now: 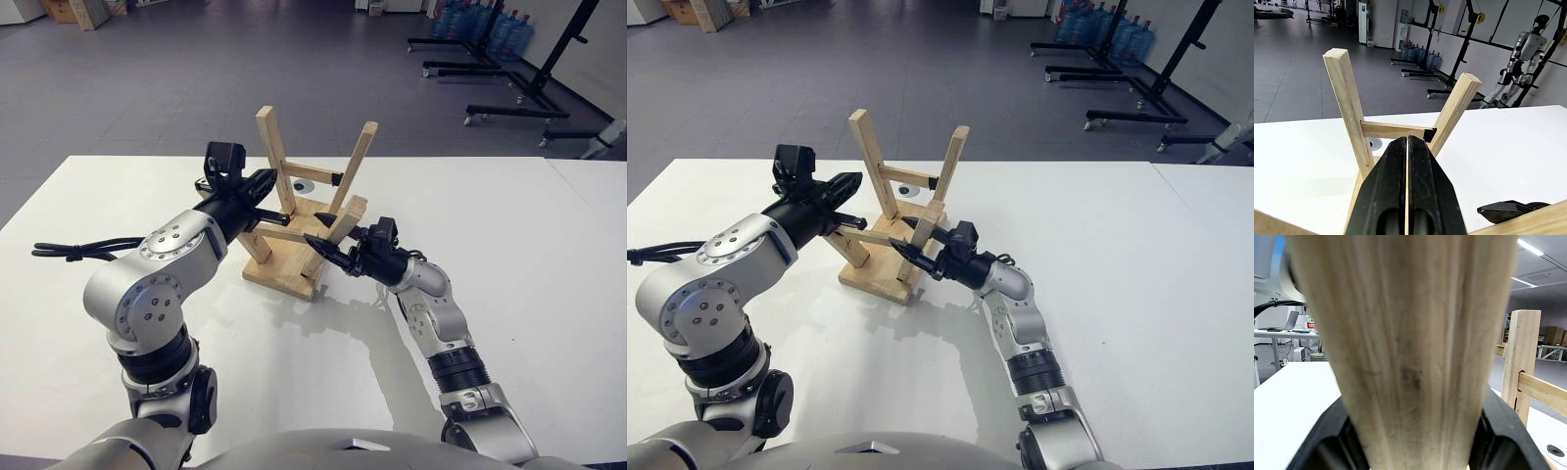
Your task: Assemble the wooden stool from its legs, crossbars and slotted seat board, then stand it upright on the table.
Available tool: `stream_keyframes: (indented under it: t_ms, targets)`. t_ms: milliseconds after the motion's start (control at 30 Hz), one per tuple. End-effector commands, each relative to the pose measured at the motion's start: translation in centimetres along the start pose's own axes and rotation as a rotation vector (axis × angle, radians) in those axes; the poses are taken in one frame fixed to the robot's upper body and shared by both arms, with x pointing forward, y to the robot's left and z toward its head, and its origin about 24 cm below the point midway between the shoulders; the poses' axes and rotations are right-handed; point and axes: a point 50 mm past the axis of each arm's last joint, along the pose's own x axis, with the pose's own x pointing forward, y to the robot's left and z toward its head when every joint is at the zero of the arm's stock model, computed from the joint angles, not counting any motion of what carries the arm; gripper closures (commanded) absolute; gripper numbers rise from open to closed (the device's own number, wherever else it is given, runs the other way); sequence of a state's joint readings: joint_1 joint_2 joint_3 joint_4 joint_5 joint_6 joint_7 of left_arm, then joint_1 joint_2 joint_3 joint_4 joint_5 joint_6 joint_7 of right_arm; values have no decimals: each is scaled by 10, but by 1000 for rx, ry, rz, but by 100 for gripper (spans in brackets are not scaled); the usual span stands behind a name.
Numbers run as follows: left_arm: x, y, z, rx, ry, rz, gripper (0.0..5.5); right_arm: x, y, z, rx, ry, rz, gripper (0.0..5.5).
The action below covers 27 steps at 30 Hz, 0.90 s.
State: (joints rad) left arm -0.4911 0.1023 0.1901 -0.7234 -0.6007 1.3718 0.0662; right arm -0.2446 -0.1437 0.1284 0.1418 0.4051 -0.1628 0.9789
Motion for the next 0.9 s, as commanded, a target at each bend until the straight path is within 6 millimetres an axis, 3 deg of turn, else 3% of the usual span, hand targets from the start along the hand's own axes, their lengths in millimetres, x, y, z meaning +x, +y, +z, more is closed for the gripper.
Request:
stream_keyframes:
  t_ms: [33,400,533,733,900]
  targets:
    - [2,2,-12,-21,58,9,546,3,4,4,-36,-11,29,344]
    - [3,-3,-19,-41,66,-29,546,2,6,3,-29,-11,31,344]
    - [7,-15,-19,-184,29,-84,546,4,5,2,-28,-8,27,344]
    - [13,-28,-37,-236,83,-127,546,8,4,3,-24,-12,31,344]
    - [17,-20,-56,-200,127,-88,546,9,4,4,-24,-11,37,344]
